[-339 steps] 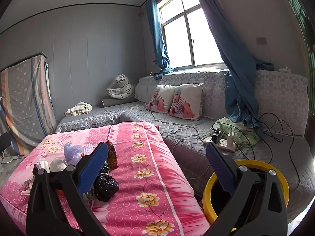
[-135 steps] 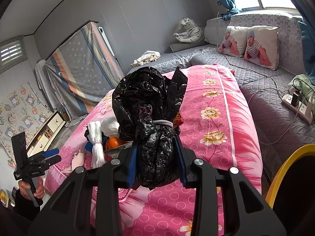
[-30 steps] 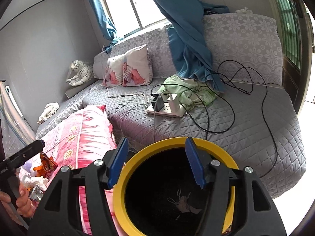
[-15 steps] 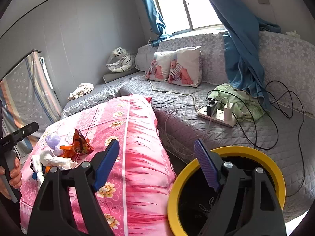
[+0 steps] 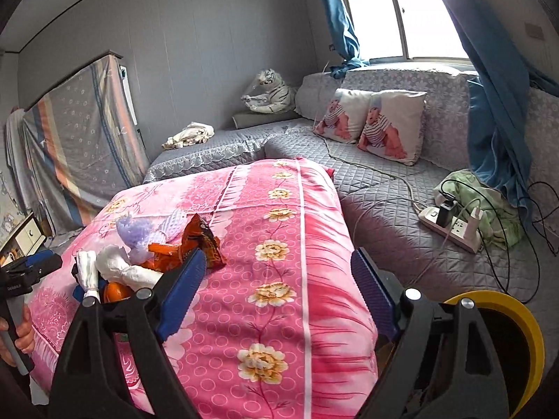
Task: Collect trash
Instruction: 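Move both tools back toward the trash pile on the bed, then grasp the orange snack wrapper with the right gripper while the left grasps a white tissue bundle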
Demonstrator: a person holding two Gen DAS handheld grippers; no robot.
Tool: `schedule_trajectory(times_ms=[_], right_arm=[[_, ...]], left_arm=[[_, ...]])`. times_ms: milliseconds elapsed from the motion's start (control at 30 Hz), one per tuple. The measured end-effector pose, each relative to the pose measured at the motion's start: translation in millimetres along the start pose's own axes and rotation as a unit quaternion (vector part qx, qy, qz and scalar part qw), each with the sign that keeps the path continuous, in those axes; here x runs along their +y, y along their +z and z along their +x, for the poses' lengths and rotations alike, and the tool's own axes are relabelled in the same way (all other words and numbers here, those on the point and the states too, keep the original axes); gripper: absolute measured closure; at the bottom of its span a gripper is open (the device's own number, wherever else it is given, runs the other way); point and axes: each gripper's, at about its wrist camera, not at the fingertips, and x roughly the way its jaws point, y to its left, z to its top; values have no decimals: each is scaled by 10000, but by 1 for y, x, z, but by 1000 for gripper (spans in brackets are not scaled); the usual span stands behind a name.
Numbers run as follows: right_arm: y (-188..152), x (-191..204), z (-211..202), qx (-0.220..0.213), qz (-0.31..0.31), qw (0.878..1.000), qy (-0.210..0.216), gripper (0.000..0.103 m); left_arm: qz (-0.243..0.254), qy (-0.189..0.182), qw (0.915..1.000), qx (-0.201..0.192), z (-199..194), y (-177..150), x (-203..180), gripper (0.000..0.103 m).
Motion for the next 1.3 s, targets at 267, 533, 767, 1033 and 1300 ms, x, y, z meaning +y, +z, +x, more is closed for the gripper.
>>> schedule_trajectory(times_ms=[267,533,767,1033,1300], right_arm=[[-1,34,35,231,-326,9987,314,22],[-2,47,62,409,-374,9973,489,22],[4,57,86,475,-440,9963,569,22],[8,63,105,555,-428,9957,611,22],[9,61,131,776,-406,9946,551,22]], left_arm=[[-396,-136,9987,299,8,-38,5,8],[-648,11,9973,353,24,-38,14,8],[-710,176,9972,149,25,-24,19,8],[-756,227,9966,219,37,-16,24,8],[-683,281,9968,298,45,-17,20,8]])
